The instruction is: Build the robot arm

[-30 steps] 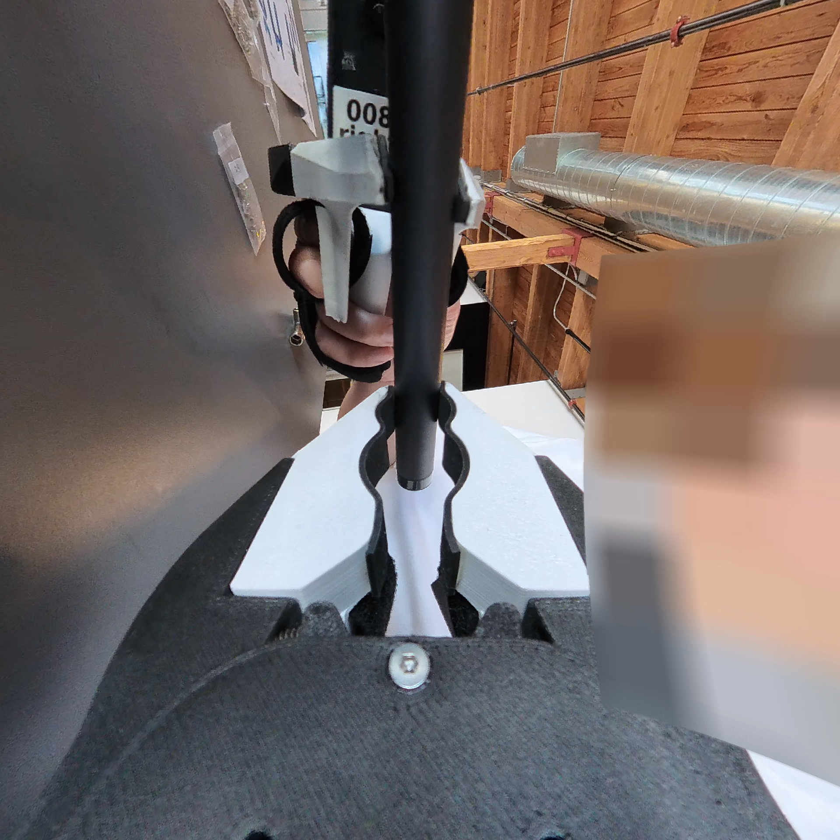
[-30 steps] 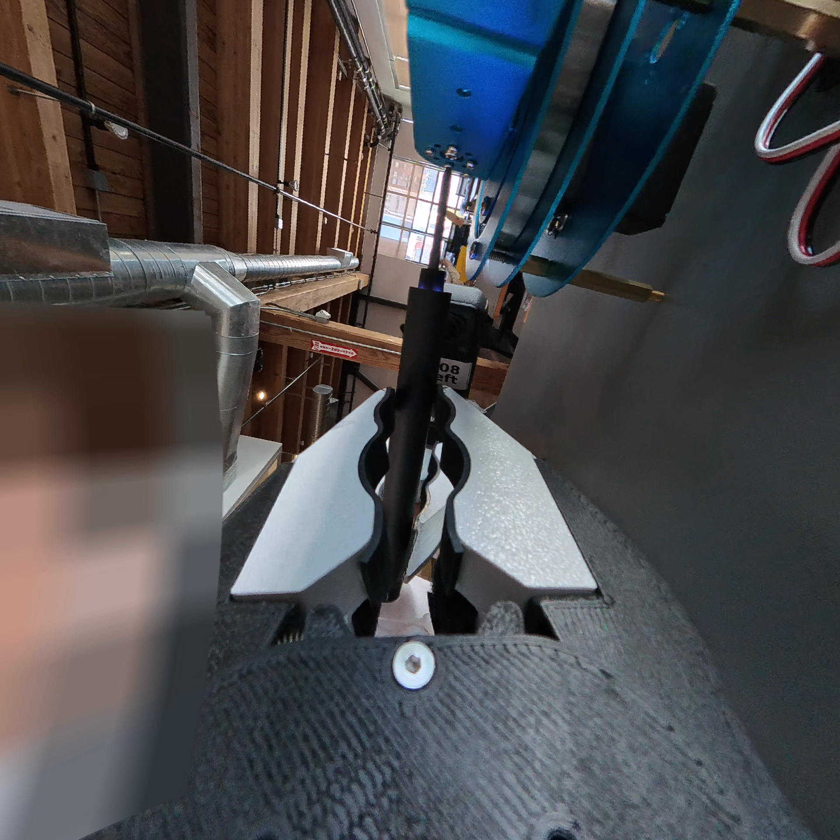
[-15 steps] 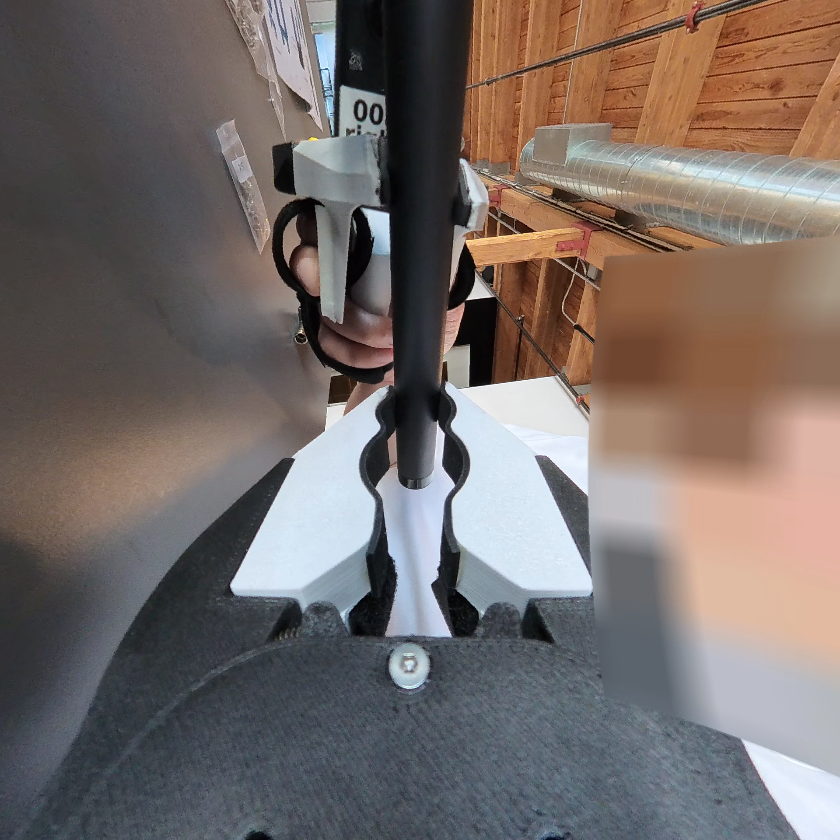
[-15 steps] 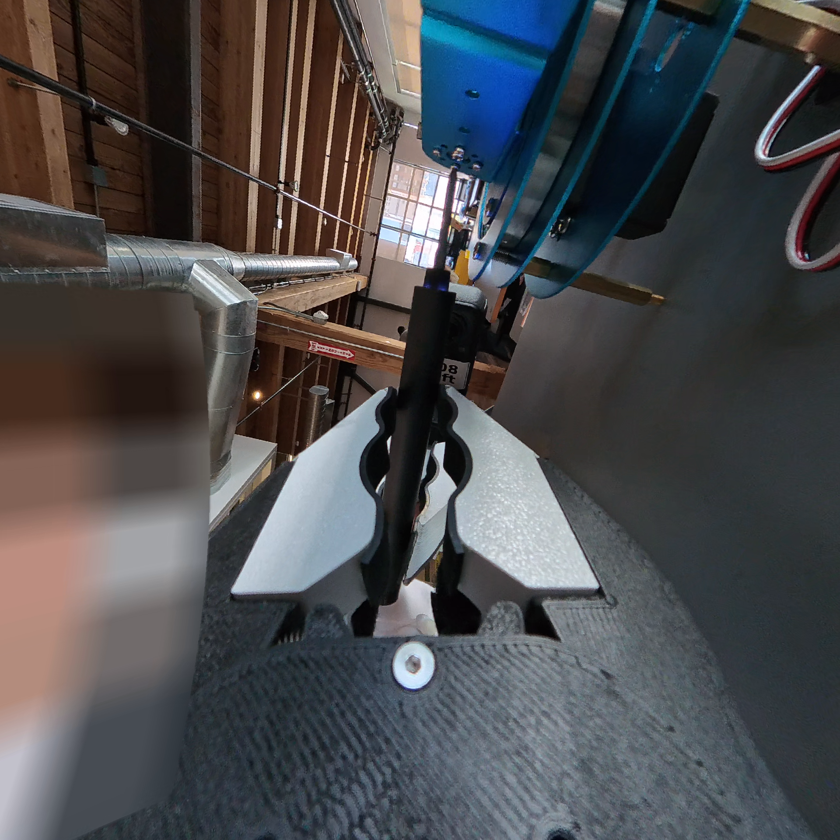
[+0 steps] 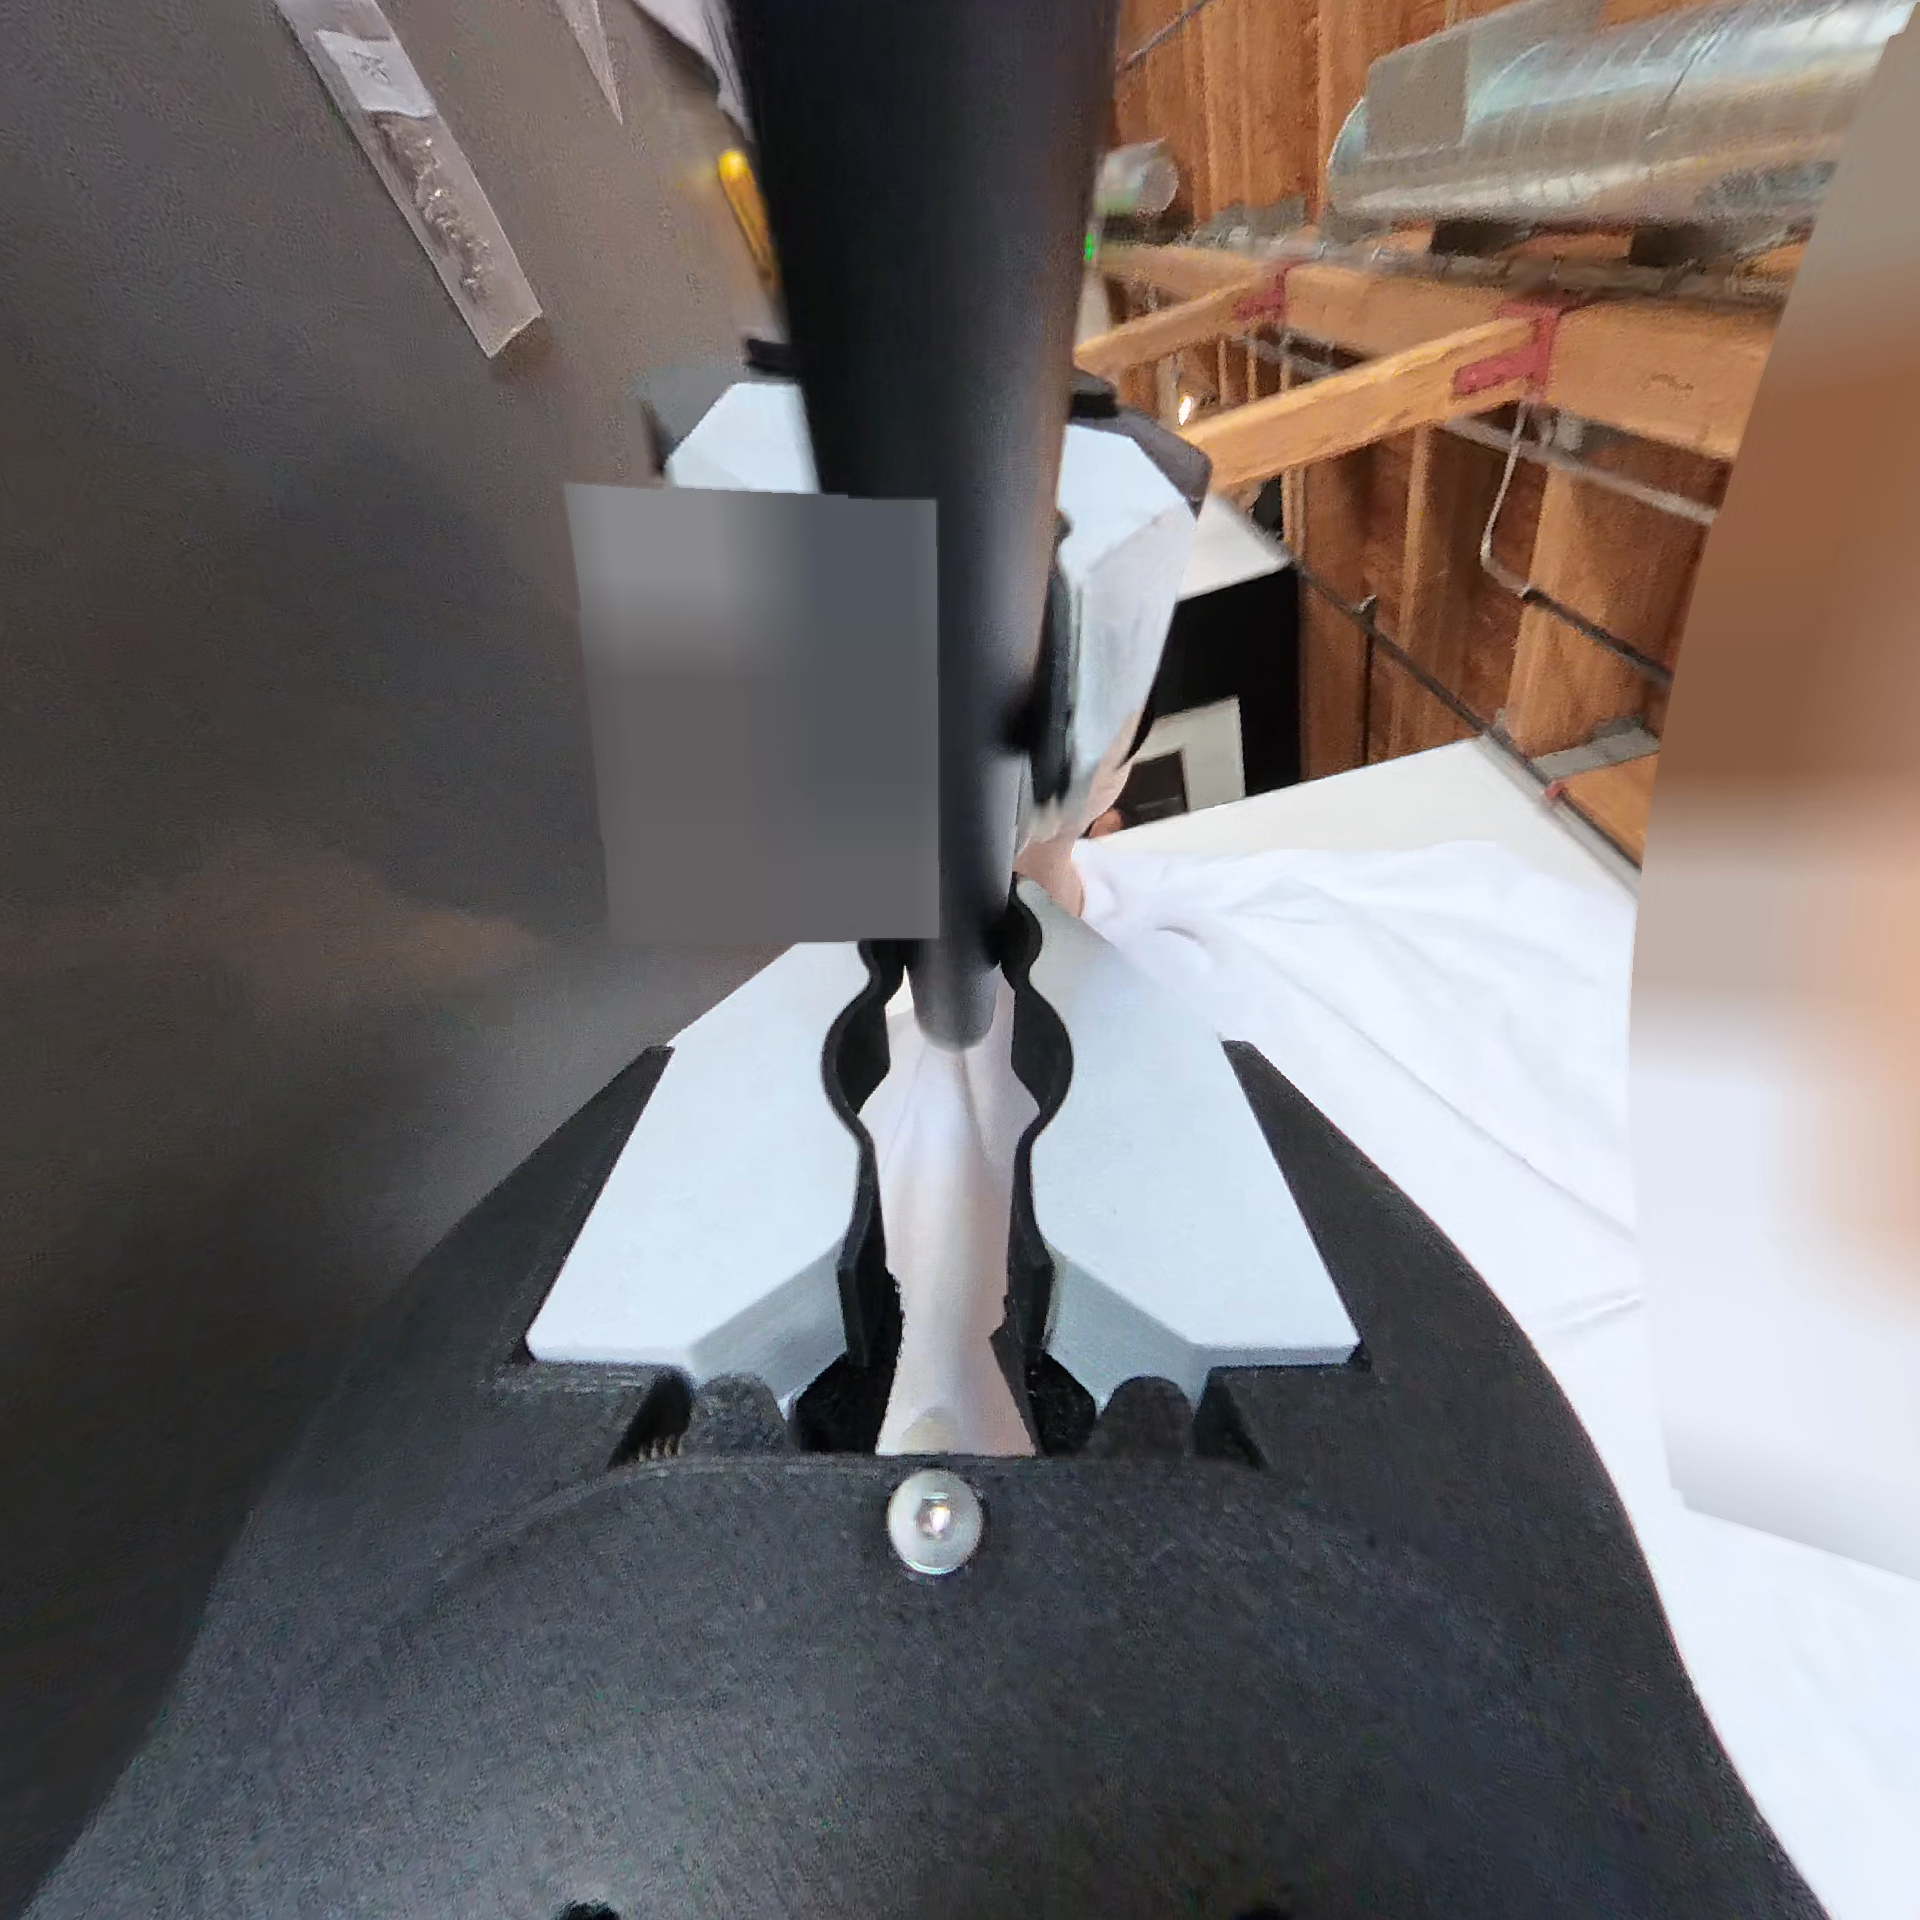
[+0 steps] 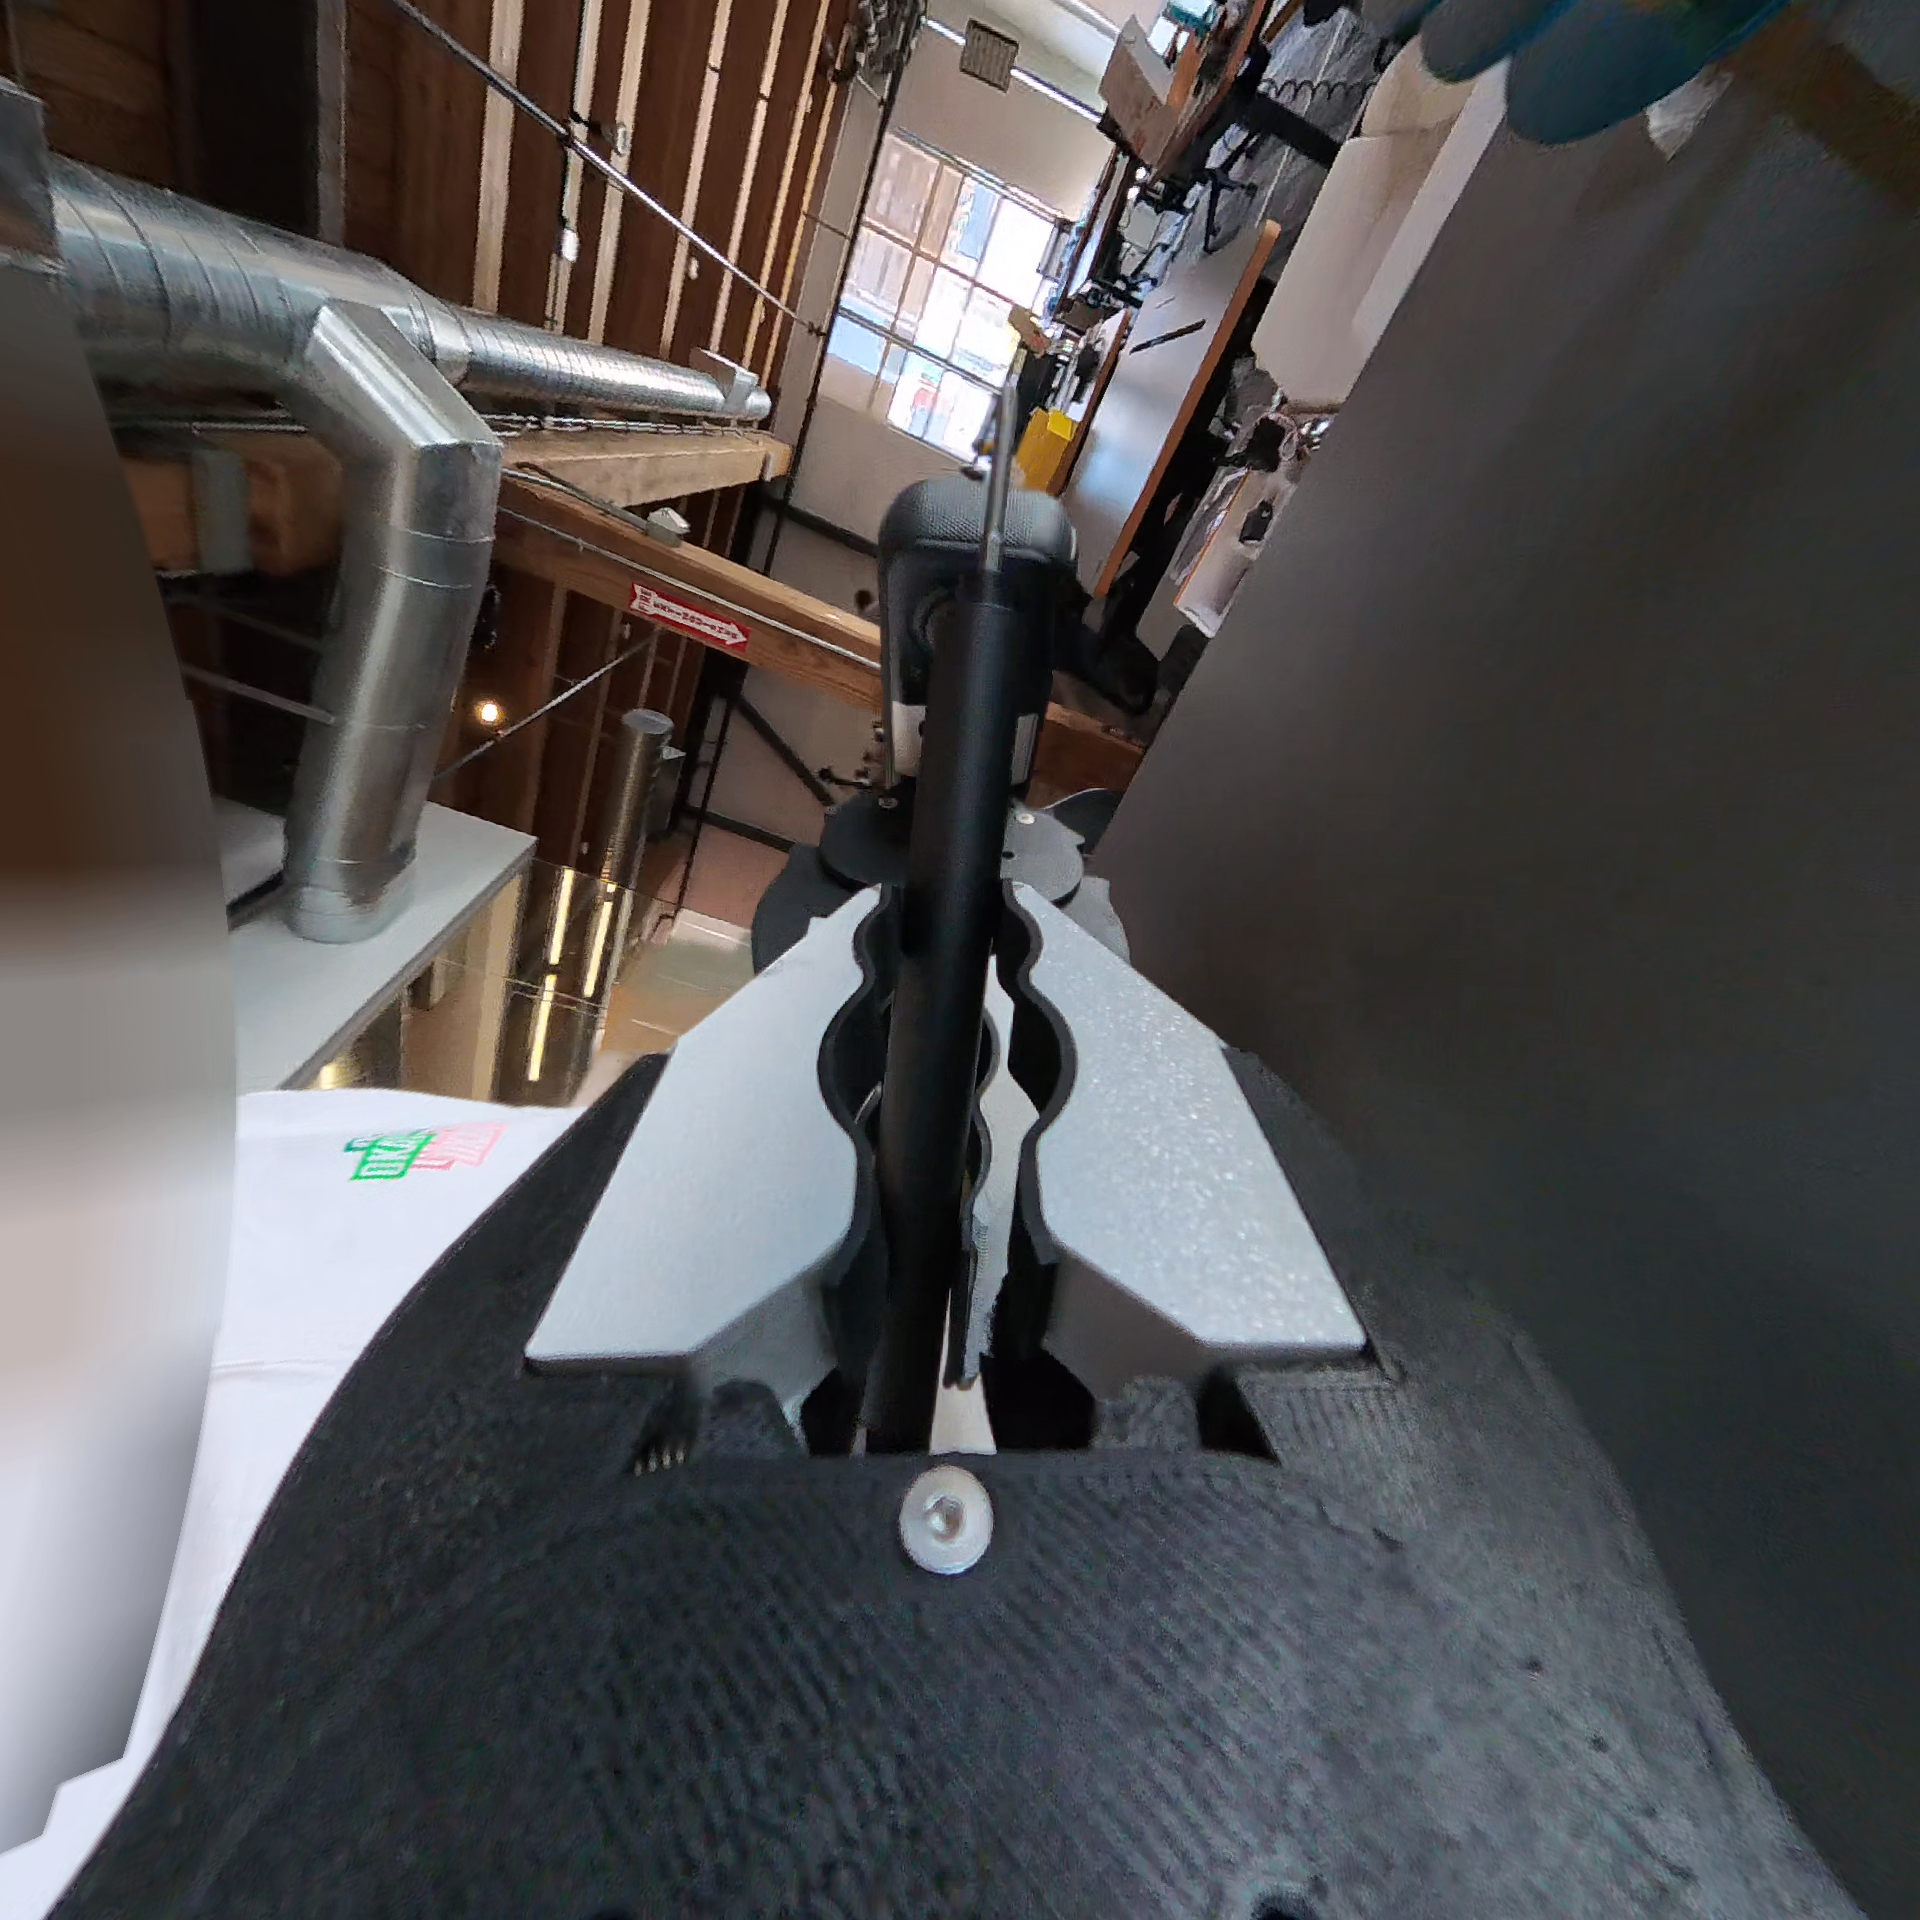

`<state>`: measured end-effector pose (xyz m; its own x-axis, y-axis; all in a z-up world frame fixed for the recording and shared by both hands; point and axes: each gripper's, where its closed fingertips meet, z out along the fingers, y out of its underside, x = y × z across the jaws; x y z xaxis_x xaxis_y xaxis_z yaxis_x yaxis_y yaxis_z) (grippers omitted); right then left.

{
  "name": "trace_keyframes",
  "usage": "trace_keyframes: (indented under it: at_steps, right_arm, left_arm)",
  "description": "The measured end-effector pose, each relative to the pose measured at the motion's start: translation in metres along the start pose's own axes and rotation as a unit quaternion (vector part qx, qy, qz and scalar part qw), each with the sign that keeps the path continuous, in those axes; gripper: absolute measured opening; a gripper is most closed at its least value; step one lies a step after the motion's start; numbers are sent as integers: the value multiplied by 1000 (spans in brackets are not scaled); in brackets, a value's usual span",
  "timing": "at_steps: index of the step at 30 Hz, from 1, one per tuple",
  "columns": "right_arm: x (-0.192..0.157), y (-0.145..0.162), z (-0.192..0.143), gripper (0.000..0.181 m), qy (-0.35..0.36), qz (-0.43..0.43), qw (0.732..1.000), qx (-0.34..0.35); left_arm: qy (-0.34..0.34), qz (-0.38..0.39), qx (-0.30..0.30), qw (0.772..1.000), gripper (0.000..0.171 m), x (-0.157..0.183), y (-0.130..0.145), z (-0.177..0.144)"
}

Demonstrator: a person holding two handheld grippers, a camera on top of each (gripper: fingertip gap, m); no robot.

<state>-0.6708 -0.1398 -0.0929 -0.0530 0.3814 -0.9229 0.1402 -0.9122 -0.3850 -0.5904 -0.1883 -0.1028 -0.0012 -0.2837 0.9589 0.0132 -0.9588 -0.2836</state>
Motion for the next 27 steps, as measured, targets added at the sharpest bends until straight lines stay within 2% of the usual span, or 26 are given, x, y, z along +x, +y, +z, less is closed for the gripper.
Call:
trace_keyframes:
  at_steps: [4,6,9,12,14,17,20,23,27]
  right_arm:
    - [7,2,-25,15,60,-44,997,-29]
    - [12,-1,-35,15,101,-68,992,-40]
    - [19,-9,-47,16,136,-66,988,-32]
    - [33,-11,-57,16,173,-41,984,-28]
    - [46,-14,-64,16,215,-34,976,-23]
    - [53,-22,-64,16,241,-8,971,-6]
    - [73,-24,-70,17,323,12,946,0]
    - [91,-23,-80,16,410,26,912,6]
    - [95,-24,-85,17,493,-7,869,24]
  left_arm:
    - [9,-12,52,999,37,-5,3,4]
    - [-11,-13,82,997,45,-11,4,-3]
    - [-59,0,104,993,45,-18,7,-18]
    - [-113,0,93,989,40,-27,12,-34]
    - [-128,4,78,989,39,-28,14,-43]
    - [-155,32,46,986,35,-32,16,-54]
    - [-172,63,14,983,33,-37,15,-58]
    - [-155,95,-2,983,32,-32,8,-56]
    - [-148,124,-14,981,32,-26,-1,-54]
